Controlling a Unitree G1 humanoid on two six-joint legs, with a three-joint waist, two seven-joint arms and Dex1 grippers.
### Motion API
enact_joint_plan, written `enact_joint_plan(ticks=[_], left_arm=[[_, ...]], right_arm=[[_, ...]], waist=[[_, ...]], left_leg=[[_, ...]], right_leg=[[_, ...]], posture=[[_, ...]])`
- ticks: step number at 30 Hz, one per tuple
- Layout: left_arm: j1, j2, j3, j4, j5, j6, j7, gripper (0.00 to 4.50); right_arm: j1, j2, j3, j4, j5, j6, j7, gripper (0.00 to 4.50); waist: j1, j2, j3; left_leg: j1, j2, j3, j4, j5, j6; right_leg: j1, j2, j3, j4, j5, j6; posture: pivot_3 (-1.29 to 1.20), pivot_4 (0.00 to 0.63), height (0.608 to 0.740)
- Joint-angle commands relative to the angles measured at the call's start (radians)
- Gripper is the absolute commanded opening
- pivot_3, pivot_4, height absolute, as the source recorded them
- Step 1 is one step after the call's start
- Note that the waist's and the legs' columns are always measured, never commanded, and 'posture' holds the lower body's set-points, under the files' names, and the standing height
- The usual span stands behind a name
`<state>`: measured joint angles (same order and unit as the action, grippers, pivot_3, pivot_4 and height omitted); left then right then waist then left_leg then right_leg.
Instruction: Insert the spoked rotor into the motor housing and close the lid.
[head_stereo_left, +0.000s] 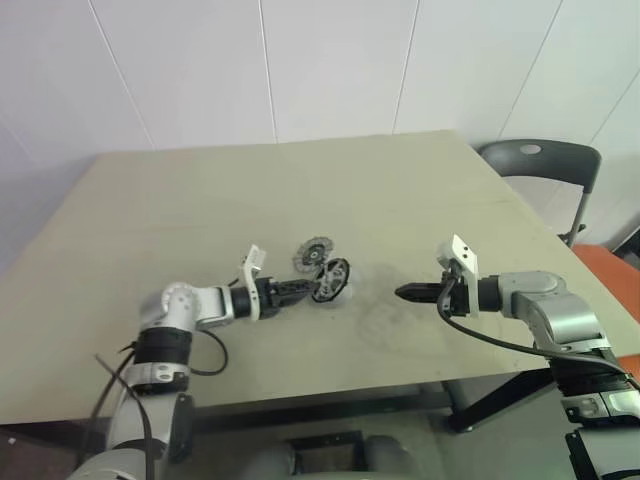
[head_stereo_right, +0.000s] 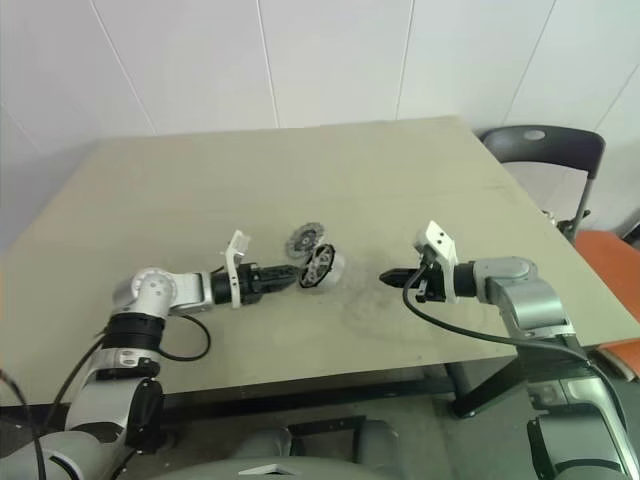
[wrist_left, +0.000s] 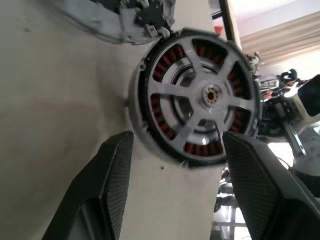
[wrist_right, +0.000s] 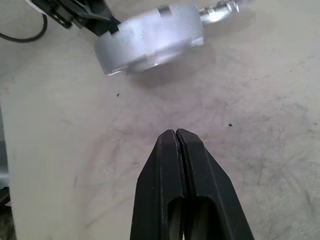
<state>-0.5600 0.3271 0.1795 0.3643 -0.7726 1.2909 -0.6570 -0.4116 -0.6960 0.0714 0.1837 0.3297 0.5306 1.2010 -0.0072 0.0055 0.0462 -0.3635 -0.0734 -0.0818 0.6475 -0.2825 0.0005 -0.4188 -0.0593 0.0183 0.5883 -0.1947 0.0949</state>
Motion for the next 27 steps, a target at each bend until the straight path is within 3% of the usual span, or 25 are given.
enact_joint_plan(ticks=[1, 5, 9, 11, 14, 19, 27], left_arm=[[-0.04, 0.037, 0.019, -0.115, -0.036, 0.023, -0.02, 3.05], [-0.046, 0.051, 0.011, -0.194, -0.03, -0.022, -0.029, 3.05], [-0.029, 0.016, -0.013, -0.24, 0.09, -0.331, -0.025, 3.05], [0.009, 0.008, -0.103, -0.263, 0.227, -0.602, -0.073, 2.65], [0.038, -0.021, -0.194, -0.25, 0.328, -0.814, -0.125, 1.83], [0.02, -0.111, -0.36, -0.028, 0.534, -1.175, -0.155, 0.16], [-0.069, -0.264, -0.366, 0.144, 0.558, -1.315, -0.166, 0.05]], right_arm=[[-0.032, 0.011, 0.002, -0.005, 0.0, -0.021, -0.001, 0.0], [-0.037, 0.017, 0.006, 0.003, -0.004, -0.026, 0.0, 0.0], [-0.038, 0.017, 0.009, 0.003, -0.002, -0.025, 0.002, 0.0], [-0.037, 0.017, 0.011, 0.002, -0.002, -0.023, 0.002, 0.0], [-0.039, 0.015, 0.014, 0.003, -0.001, -0.023, 0.003, 0.0], [-0.048, 0.014, 0.017, 0.011, -0.004, -0.025, 0.006, 0.0], [-0.035, 0.011, 0.014, -0.006, 0.0, -0.019, 0.002, 0.0]], waist=[[0.006, 0.0, 0.0], [0.022, 0.0, 0.0], [0.023, 0.0, 0.0], [0.022, 0.0, 0.0], [0.023, 0.0, 0.0], [0.04, 0.0, 0.0], [0.049, -0.001, 0.0]], left_leg=[[-0.003, -0.001, 0.0, 0.0, 0.0, 0.0], [-0.009, -0.003, 0.001, 0.003, 0.001, -0.001], [-0.009, -0.003, 0.001, 0.003, 0.001, -0.001], [-0.009, -0.003, 0.001, 0.002, 0.001, -0.002], [-0.008, -0.003, 0.003, 0.002, 0.001, -0.002], [-0.008, -0.003, 0.005, 0.004, 0.001, -0.001], [-0.009, -0.002, 0.006, 0.01, 0.0, 0.002]], right_leg=[[-0.004, -0.001, 0.0, 0.001, 0.0, 0.0], [-0.01, -0.003, 0.001, 0.004, 0.0, 0.0], [-0.009, -0.003, 0.001, 0.004, 0.0, -0.001], [-0.009, -0.003, 0.001, 0.004, 0.0, -0.001], [-0.009, -0.003, 0.003, 0.004, -0.001, -0.004], [-0.009, -0.002, 0.003, 0.004, -0.001, -0.006], [-0.008, 0.001, 0.002, 0.005, 0.002, -0.003]], posture=[[0.0, 0.0, 0.74], [0.0, 0.0, 0.74], [0.0, 0.0, 0.74], [0.0, 0.0, 0.74], [0.0, 0.0, 0.74], [0.0, 0.0, 0.74], [0.0, 0.0, 0.74]])
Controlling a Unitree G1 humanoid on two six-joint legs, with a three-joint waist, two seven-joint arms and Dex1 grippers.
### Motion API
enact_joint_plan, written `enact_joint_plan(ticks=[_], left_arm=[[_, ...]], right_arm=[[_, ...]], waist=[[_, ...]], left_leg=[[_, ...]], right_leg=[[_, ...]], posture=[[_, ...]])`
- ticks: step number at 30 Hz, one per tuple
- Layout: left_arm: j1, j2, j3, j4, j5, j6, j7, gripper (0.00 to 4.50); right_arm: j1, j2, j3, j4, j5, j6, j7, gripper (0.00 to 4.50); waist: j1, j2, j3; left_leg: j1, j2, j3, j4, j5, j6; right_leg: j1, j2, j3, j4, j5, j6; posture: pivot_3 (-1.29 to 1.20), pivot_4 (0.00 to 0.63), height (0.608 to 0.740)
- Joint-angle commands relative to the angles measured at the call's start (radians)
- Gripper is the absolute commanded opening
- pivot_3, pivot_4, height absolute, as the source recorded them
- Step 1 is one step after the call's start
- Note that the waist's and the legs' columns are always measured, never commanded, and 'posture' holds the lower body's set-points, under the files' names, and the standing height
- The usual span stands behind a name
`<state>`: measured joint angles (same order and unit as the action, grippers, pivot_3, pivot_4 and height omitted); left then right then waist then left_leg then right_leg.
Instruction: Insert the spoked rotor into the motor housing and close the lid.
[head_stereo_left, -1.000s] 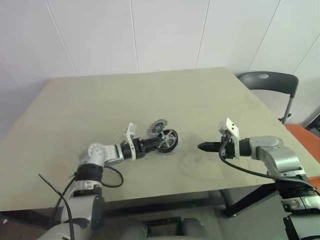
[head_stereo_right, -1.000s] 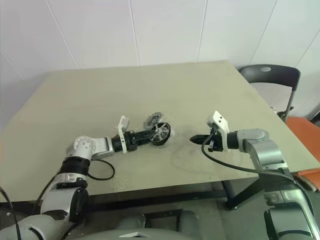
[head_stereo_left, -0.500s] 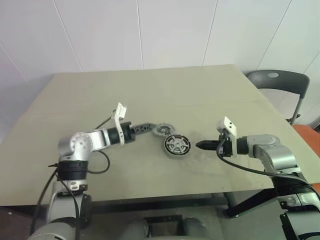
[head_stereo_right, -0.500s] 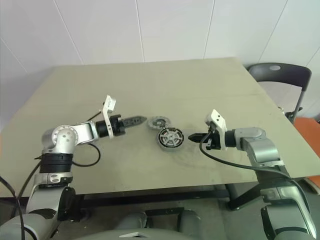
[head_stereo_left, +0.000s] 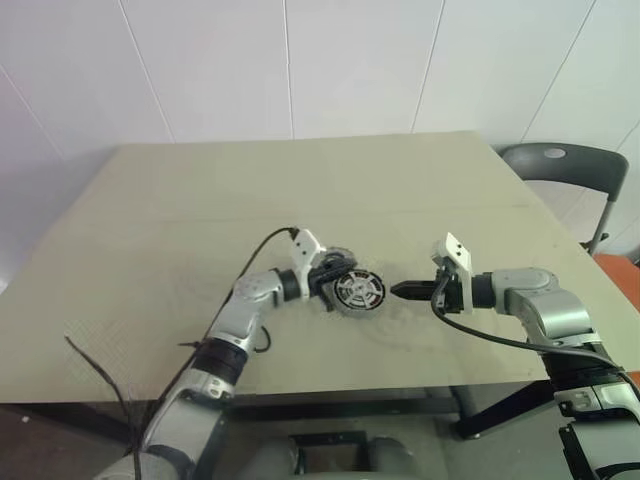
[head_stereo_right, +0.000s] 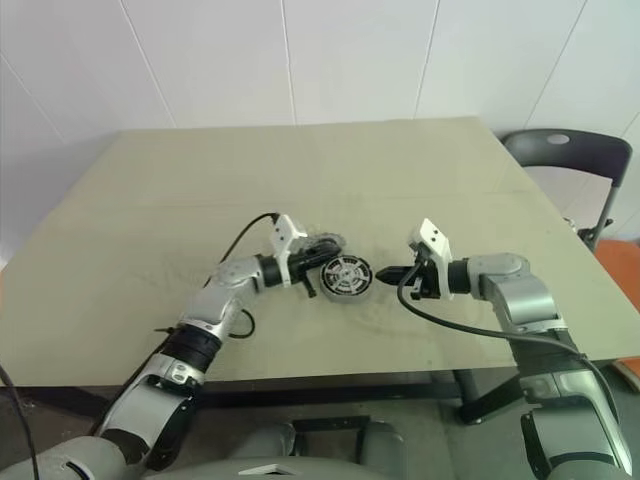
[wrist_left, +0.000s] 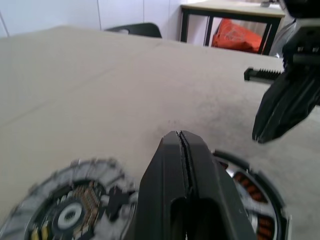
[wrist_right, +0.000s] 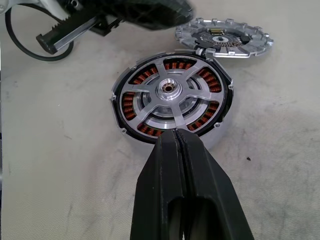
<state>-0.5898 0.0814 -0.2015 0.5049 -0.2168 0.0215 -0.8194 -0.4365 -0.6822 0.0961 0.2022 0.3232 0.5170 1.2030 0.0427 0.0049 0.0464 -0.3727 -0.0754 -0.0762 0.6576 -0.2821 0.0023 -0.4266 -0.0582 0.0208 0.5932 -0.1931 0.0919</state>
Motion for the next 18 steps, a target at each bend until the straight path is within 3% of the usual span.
enact_joint_plan(ticks=[1, 10, 15, 18], left_arm=[[-0.041, -0.022, 0.012, 0.007, 0.003, -0.052, -0.014, 0.05], [0.015, -0.004, -0.023, -0.054, 0.001, 0.023, -0.12, 0.05], [0.048, 0.093, -0.171, 0.021, 0.176, 0.199, -0.112, 0.05], [0.07, 0.103, -0.15, 0.028, 0.176, 0.213, -0.061, 0.05]], right_arm=[[-0.005, -0.004, -0.012, -0.029, 0.008, -0.004, -0.001, 0.0], [0.023, -0.009, -0.023, -0.059, 0.021, 0.01, -0.01, 0.0], [0.021, -0.006, -0.024, -0.062, 0.022, 0.011, -0.016, 0.0], [0.019, -0.003, -0.027, -0.063, 0.028, 0.009, -0.016, 0.0]], waist=[[-0.001, 0.0, 0.0], [-0.003, 0.0, 0.0], [-0.004, 0.0, 0.0], [-0.003, 0.0, -0.003]], left_leg=[[0.0, 0.0, 0.0, 0.001, 0.0, 0.001], [0.001, 0.001, 0.001, 0.008, -0.001, 0.003], [0.002, 0.001, 0.001, 0.008, -0.001, 0.003], [0.009, 0.002, 0.001, 0.008, -0.002, 0.003]], right_leg=[[0.0, 0.0, 0.0, 0.0, 0.0, 0.0], [0.003, 0.002, 0.001, 0.003, 0.0, 0.0], [0.005, 0.003, 0.001, 0.003, 0.0, 0.001], [0.012, 0.003, 0.0, 0.002, 0.0, 0.0]], posture=[[0.0, 0.0, 0.74], [0.0, 0.0, 0.74], [0.0, 0.0, 0.74], [0.0, 0.0, 0.74]])
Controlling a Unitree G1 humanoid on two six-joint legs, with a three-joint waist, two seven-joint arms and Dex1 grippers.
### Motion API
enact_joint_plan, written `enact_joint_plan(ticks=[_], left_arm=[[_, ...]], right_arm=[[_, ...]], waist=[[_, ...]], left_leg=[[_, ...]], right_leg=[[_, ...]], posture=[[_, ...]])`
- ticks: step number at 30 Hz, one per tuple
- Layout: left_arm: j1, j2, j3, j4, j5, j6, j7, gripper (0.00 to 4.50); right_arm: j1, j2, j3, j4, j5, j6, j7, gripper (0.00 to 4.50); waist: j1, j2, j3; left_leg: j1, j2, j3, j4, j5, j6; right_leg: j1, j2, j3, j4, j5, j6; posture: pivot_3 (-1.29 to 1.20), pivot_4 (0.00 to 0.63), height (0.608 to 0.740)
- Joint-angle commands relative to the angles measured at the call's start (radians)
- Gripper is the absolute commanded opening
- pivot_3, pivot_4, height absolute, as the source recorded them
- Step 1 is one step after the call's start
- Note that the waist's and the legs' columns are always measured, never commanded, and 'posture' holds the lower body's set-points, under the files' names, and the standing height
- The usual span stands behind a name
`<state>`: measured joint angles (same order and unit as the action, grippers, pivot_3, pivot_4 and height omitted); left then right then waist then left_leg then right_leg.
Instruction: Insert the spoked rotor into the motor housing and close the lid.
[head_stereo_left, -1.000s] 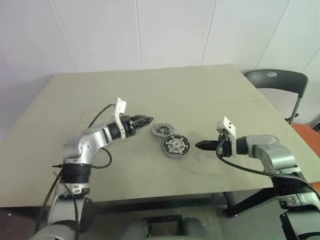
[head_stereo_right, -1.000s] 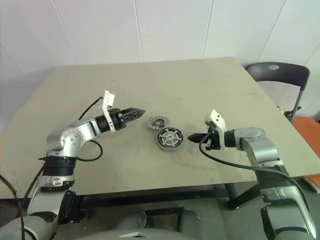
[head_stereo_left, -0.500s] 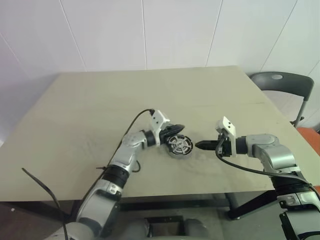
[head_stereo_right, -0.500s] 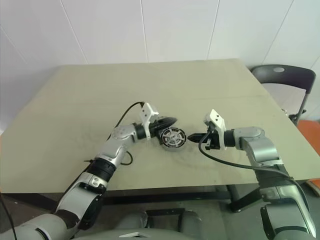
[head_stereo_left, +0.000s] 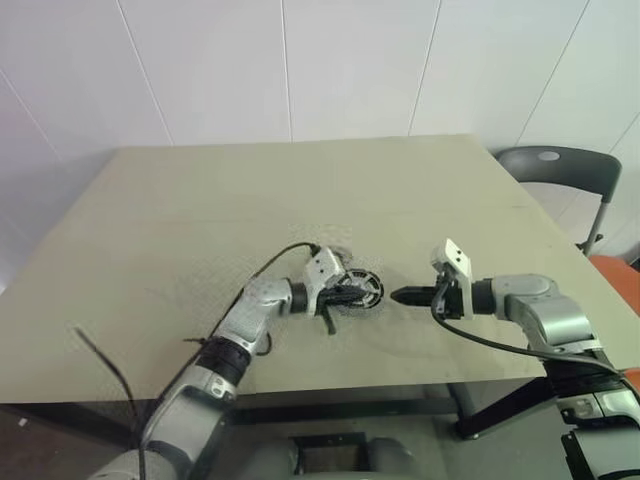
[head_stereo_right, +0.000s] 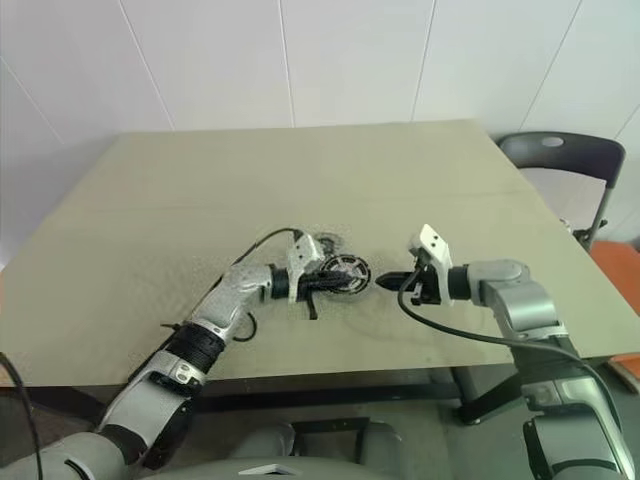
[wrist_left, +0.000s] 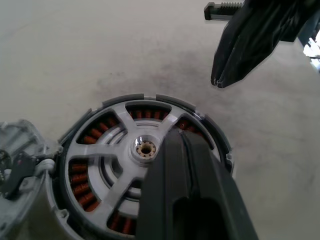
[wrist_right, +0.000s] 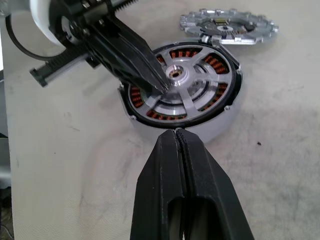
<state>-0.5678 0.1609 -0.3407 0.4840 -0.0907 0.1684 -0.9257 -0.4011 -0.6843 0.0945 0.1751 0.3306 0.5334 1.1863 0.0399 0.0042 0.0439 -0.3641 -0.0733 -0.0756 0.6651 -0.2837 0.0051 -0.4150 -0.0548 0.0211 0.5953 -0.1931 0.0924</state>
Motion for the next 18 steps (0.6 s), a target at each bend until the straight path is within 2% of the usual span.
enact_joint_plan(ticks=[1, 6, 10, 18], left_arm=[[0.056, 0.018, 0.013, 0.02, 0.022, 0.076, 0.047, 0.05], [0.069, -0.029, 0.149, -0.117, -0.136, 0.093, 0.049, 0.05], [0.054, -0.066, 0.251, -0.232, -0.279, 0.111, 0.028, 0.05], [0.141, 0.001, 0.3, -0.415, -0.271, 0.036, 0.083, 0.05]], right_arm=[[-0.016, 0.0, -0.027, -0.038, 0.022, -0.007, 0.001, 0.0], [-0.017, 0.004, -0.025, -0.033, 0.027, -0.01, 0.004, 0.0], [-0.035, 0.016, -0.025, -0.031, 0.043, -0.013, 0.021, 0.0], [-0.085, 0.055, 0.02, -0.053, 0.035, -0.007, 0.029, 0.0]], waist=[[-0.002, 0.0, 0.0], [-0.014, 0.0, 0.0], [-0.011, -0.001, 0.001], [-0.003, -0.001, 0.001]], left_leg=[[0.01, 0.0, 0.0, -0.002, -0.001, 0.001], [0.015, 0.002, 0.0, -0.001, -0.003, -0.001], [0.007, 0.002, -0.001, -0.001, -0.001, 0.002], [0.007, 0.0, 0.0, -0.002, -0.002, 0.002]], right_leg=[[0.009, 0.0, 0.0, -0.002, -0.005, 0.001], [0.014, 0.0, -0.001, -0.001, -0.006, 0.002], [0.005, 0.0, -0.001, 0.0, -0.004, 0.004], [0.006, -0.002, 0.0, -0.001, -0.003, -0.001]], posture=[[0.0, 0.0, 0.74], [0.0, 0.0, 0.74], [0.0, 0.0, 0.74], [0.0, 0.0, 0.74]])
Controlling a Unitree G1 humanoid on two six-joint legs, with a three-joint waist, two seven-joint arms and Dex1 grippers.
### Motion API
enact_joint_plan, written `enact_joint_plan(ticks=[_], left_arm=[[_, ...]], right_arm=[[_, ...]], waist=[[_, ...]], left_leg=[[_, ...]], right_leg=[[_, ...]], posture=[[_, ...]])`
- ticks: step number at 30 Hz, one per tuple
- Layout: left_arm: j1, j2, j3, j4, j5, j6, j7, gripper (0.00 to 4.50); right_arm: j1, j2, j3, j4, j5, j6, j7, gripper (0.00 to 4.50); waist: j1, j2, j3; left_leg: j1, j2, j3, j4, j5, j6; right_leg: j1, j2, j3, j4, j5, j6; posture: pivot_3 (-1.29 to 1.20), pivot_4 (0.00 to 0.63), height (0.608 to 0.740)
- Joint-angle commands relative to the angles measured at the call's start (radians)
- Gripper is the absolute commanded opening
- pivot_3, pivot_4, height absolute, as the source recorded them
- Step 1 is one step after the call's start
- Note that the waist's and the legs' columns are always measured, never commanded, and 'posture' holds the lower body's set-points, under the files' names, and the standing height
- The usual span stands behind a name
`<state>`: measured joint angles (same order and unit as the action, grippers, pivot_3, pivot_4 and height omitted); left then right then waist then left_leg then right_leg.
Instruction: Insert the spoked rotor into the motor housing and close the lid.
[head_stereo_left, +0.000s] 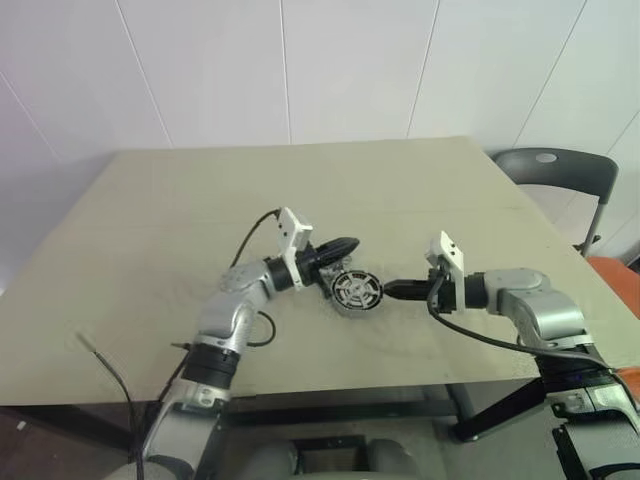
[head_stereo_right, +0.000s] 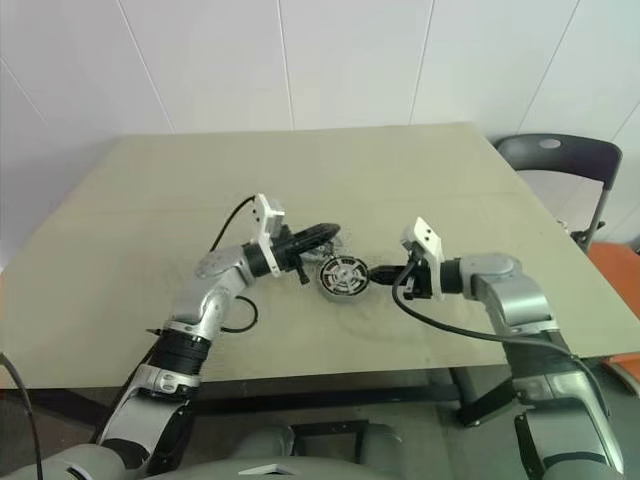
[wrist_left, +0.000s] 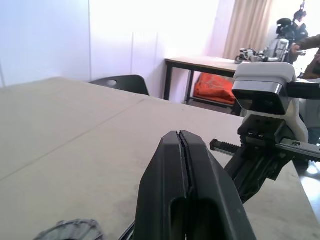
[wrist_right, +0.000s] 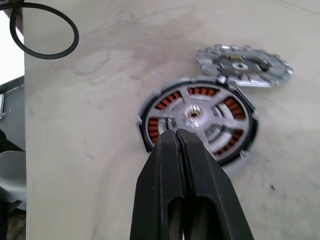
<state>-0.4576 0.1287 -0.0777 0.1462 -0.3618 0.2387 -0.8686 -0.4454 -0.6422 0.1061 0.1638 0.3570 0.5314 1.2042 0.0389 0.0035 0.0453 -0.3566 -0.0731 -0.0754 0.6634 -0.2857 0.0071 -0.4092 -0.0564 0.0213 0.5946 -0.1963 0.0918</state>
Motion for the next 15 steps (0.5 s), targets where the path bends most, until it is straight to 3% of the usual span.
enact_joint_plan(ticks=[1, 4, 8, 13, 15], left_arm=[[0.053, 0.055, 0.039, -0.092, 0.019, -0.021, 0.051, 0.05], [0.131, 0.116, 0.047, -0.104, 0.109, -0.093, 0.132, 0.05], [0.308, 0.21, 0.141, -0.216, 0.053, -0.106, 0.112, 0.05], [0.386, 0.256, 0.182, -0.239, 0.05, -0.125, 0.127, 0.05], [0.384, 0.246, 0.185, -0.237, 0.052, -0.134, 0.141, 0.0]], right_arm=[[-0.051, 0.014, 0.018, -0.049, 0.008, -0.004, 0.018, 0.0], [-0.087, 0.005, 0.056, -0.065, -0.011, -0.013, 0.043, 0.0], [-0.174, -0.047, 0.182, -0.065, -0.147, -0.113, 0.108, 0.0], [-0.283, -0.026, 0.251, 0.015, -0.255, -0.268, 0.125, 0.0], [-0.323, -0.03, 0.272, 0.068, -0.298, -0.337, 0.14, 0.4]], waist=[[-0.001, 0.0, 0.0], [-0.002, 0.001, 0.0], [-0.007, 0.001, 0.0], [0.003, 0.002, 0.001], [0.002, 0.001, 0.001]], left_leg=[[0.0, 0.0, 0.0, 0.0, 0.0, 0.0], [0.001, 0.0, 0.0, 0.0, 0.0, 0.0], [0.001, 0.001, 0.002, 0.0, 0.0, 0.0], [0.0, 0.0, 0.001, 0.0, -0.001, -0.001], [0.0, 0.0, 0.002, 0.0, -0.002, -0.003]], right_leg=[[0.0, 0.0, 0.0, 0.0, 0.0, 0.0], [0.0, 0.001, 0.001, 0.001, -0.002, 0.003], [-0.001, 0.0, 0.001, 0.001, -0.002, 0.002], [-0.001, -0.003, -0.001, 0.0, -0.003, 0.003], [0.0, -0.004, -0.001, 0.0, -0.003, 0.003]], posture=[[0.0, 0.0, 0.74], [0.0, 0.0, 0.74], [0.0, 0.0, 0.74], [0.0, 0.0, 0.74], [0.0, 0.0, 0.74]])
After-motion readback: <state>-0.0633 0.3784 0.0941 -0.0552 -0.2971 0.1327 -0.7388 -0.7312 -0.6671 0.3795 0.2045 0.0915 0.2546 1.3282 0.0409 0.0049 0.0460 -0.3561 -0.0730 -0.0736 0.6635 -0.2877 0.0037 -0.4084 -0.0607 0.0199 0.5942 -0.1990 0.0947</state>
